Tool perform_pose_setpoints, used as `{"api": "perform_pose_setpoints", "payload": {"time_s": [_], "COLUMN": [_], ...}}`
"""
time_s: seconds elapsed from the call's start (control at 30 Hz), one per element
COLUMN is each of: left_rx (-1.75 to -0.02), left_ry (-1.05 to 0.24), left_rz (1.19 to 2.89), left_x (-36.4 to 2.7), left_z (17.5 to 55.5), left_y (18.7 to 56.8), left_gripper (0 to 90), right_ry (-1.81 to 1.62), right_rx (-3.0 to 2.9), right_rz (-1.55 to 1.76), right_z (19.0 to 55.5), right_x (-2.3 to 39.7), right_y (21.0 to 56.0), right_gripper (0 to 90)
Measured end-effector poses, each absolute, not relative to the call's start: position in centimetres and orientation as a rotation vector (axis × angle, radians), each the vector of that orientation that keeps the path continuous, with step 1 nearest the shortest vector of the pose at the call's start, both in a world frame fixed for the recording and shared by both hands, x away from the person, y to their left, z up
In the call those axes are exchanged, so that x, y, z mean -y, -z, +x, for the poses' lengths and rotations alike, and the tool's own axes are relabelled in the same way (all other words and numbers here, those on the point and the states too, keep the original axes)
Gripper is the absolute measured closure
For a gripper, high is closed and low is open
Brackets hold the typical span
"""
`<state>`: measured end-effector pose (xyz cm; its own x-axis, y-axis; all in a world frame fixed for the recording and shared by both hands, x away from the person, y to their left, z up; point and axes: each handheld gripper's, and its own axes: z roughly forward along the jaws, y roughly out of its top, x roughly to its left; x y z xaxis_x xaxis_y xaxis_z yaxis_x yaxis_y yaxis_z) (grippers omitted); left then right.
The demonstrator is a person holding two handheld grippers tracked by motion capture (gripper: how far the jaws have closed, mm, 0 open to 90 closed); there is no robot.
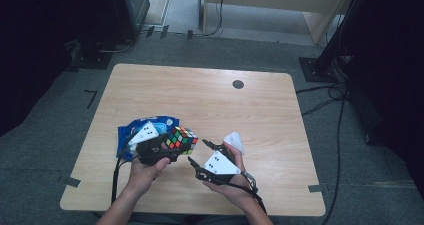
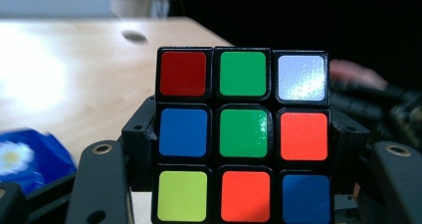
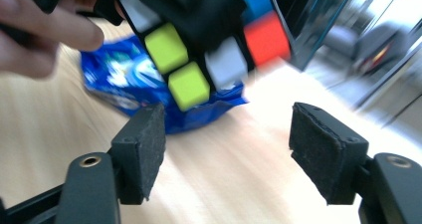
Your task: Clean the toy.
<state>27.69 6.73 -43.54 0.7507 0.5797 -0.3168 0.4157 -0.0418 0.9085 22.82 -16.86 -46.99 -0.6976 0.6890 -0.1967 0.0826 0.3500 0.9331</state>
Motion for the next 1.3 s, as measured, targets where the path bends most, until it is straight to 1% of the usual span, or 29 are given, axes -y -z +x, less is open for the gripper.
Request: {"api": "perform_pose_setpoints", "payload": {"time_s": [0.03, 0.1, 0.13, 0.17, 0.23, 0.27, 0.33, 0.5, 0.53, 0.67, 0.73, 0.97, 1.1, 1.17, 1.27, 1.3], "left_rx": [-0.801, -0.805, -0.803, -0.797, -0.78, -0.772, -0.745, -0.683, -0.675, -0.659, -0.654, -0.619, -0.59, -0.573, -0.553, -0.548], "left_ry": [-0.168, -0.171, -0.163, -0.161, -0.173, -0.177, -0.19, -0.229, -0.233, -0.216, -0.188, -0.159, -0.201, -0.238, -0.264, -0.274], "left_rz": [1.654, 1.615, 1.602, 1.599, 1.606, 1.61, 1.627, 1.691, 1.697, 1.703, 1.723, 1.795, 1.859, 1.856, 1.836, 1.832], "left_x": [-6.9, -7.3, -7.5, -7.5, -7.3, -7.1, -6.4, -4.8, -4.7, -4.6, -4.6, -4.3, -3.7, -3.6, -3.7, -3.9], "left_z": [27.7, 27.7, 27.7, 27.7, 27.6, 27.5, 27.2, 26.4, 26.3, 26.3, 26.4, 26.6, 26.2, 26.0, 25.8, 25.8], "left_y": [43.5, 43.6, 43.6, 43.7, 43.8, 43.9, 44.1, 44.5, 44.5, 44.5, 44.6, 44.8, 45.2, 45.3, 45.0, 45.0], "left_gripper": [34.3, 34.3, 34.2, 34.2, 34.2, 34.2, 34.2, 34.1, 34.1, 34.1, 34.1, 33.1, 33.4, 33.8, 34.1, 34.1], "right_ry": [-1.386, -1.405, -1.426, -1.461, -1.552, -1.612, -1.668, -1.76, -1.771, -1.775, -1.746, -1.703, -1.671, -1.637, -1.67, -1.669], "right_rx": [-2.051, -2.058, -2.069, -2.066, -2.025, -1.998, -1.973, -1.944, -1.939, -1.923, -1.925, -1.916, -1.951, -1.953, -1.936, -1.921], "right_rz": [0.709, 0.79, 0.86, 0.972, 1.168, 1.246, 1.295, 1.326, 1.328, 1.318, 1.276, 1.118, 0.978, 0.958, 0.982, 0.996], "right_z": [23.1, 23.7, 24.1, 24.6, 25.2, 25.3, 25.3, 24.7, 24.6, 24.3, 24.2, 23.9, 23.3, 23.2, 23.3, 23.4], "right_x": [17.1, 17.6, 18.0, 18.7, 19.7, 20.1, 20.1, 19.2, 19.1, 19.3, 19.2, 19.5, 18.9, 18.7, 19.2, 19.6], "right_y": [47.1, 47.3, 47.3, 47.4, 47.5, 47.4, 47.1, 46.2, 46.0, 45.7, 45.7, 45.4, 44.9, 44.9, 44.8, 44.7], "right_gripper": [38.8, 55.5, 65.0, 72.2, 82.0, 84.6, 85.6, 84.8, 85.9, 87.9, 89.9, 90.0, 90.0, 90.0, 84.2, 83.6]}}
